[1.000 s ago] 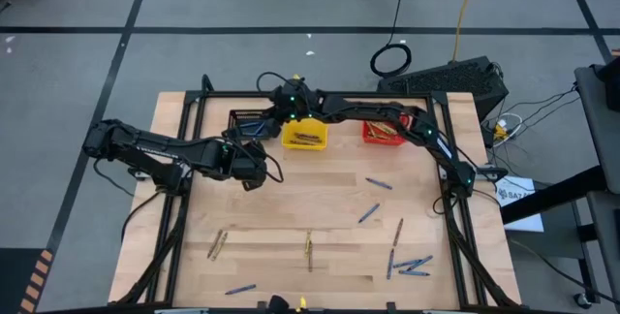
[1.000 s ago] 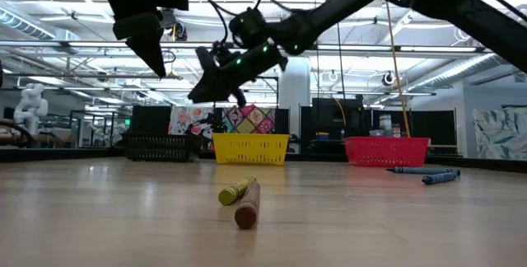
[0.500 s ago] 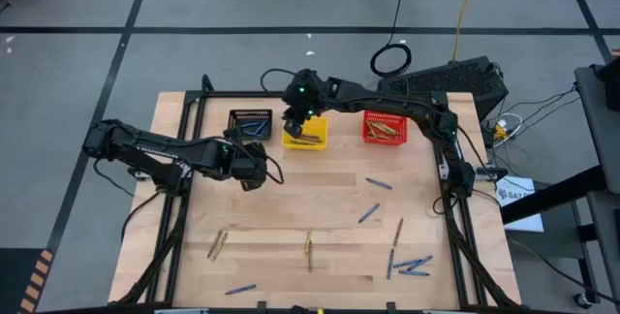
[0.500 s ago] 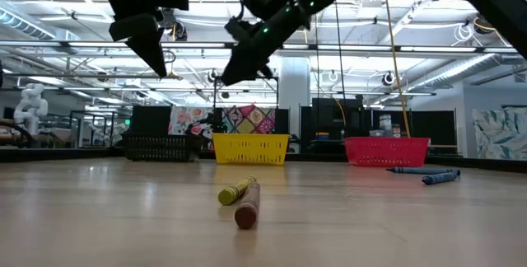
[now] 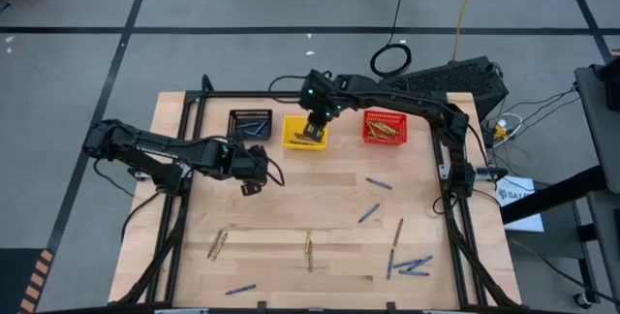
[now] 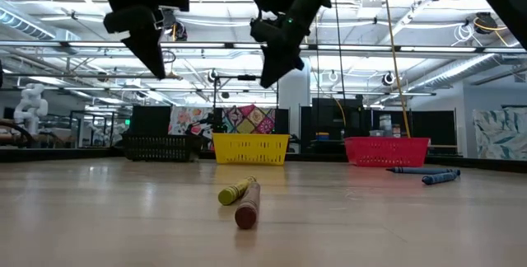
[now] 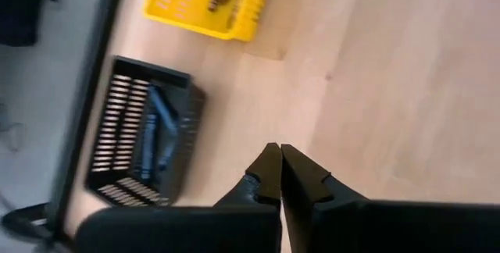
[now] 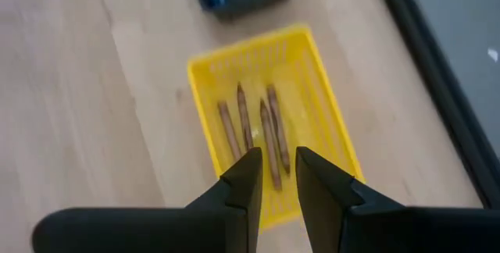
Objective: Sort crayons
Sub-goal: Put the left green crayon into the red bin
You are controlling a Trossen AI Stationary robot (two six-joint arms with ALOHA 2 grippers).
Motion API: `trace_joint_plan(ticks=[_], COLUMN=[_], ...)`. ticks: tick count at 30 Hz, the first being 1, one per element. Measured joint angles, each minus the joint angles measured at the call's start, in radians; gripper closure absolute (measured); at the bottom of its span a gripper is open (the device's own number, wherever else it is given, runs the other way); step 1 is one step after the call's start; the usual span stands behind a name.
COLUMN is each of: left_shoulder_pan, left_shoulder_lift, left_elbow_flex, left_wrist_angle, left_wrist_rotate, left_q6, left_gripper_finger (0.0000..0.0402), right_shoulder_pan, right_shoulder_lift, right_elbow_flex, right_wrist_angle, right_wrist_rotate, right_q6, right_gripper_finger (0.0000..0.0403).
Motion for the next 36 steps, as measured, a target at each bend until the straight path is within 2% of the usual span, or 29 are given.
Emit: trace_joint_plan(ticks=[3,8,11,17,23,31,36], left_shoulder_pan=[0.006,0.023,0.023,-0.004,-0.09,-0.259,-0.36], left_shoulder_lift=[0.0,0.0,0.0,0.0,0.0,0.0,0.0], left_elbow_flex=[0.0,0.0,0.0,0.0,0.0,0.0,0.0], left_wrist_angle=[0.0,-0.002,-0.016,-0.033,-0.039,-0.038,-0.038], left_wrist_rotate=[0.053,0.079,0.105,0.204,0.287,0.327,0.336], left_q6=[0.0,-0.007,-0.054,-0.298,-0.51,-0.785,-0.944], left_gripper_finger=[0.0377,0.0329,0.0313,0.0309,0.0309,0.0309,0.0309], right_shoulder_pan=[0.001,0.008,0.007,0.01,0.011,0.012,0.013], right_shoulder_lift=[0.001,0.0,0.0,0.0,0.0,0.0,-0.03], right_elbow_flex=[0.0,0.0,0.0,0.0,0.0,0.0,0.0], right_wrist_angle=[-0.048,-0.099,-0.179,-0.378,-0.518,-0.589,-0.631], right_wrist_rotate=[0.019,0.146,0.152,0.152,0.15,0.15,0.15], right_q6=[-0.023,-0.068,-0.07,-0.061,-0.059,-0.042,0.022], right_gripper_finger=[0.0339,0.0339,0.0339,0.0339,0.0339,0.0339,0.0339])
